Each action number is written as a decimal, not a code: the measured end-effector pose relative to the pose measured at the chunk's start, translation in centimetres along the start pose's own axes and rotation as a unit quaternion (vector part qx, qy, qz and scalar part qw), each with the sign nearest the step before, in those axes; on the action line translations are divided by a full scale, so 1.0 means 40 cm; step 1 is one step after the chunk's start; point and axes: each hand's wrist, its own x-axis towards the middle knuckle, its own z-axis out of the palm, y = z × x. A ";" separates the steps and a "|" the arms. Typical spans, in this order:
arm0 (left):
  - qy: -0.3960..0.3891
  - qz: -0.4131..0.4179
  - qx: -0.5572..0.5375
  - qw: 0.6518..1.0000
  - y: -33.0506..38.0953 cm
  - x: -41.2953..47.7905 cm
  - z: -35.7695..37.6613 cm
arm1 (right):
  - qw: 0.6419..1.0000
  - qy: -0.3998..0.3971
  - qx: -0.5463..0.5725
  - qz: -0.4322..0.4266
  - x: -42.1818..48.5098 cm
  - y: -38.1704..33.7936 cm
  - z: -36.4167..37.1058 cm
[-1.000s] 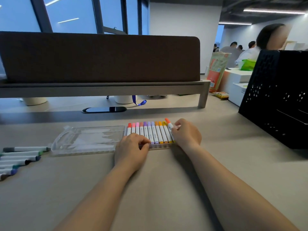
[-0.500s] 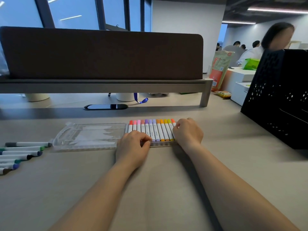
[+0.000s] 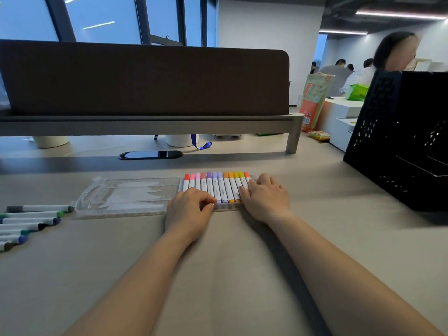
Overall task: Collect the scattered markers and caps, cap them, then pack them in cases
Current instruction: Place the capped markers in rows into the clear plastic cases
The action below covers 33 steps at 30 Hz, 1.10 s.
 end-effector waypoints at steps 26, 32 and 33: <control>0.285 -0.336 0.138 0.887 -0.550 -0.400 -0.617 | 0.913 0.009 0.278 -0.300 -0.162 -0.776 0.071; 0.307 -0.437 0.073 0.842 -0.610 -0.428 -0.652 | 0.892 -0.002 0.297 -0.341 -0.164 -0.908 0.085; 0.299 -0.439 0.077 0.844 -0.609 -0.427 -0.651 | 0.886 -0.002 0.302 -0.351 -0.169 -0.926 0.084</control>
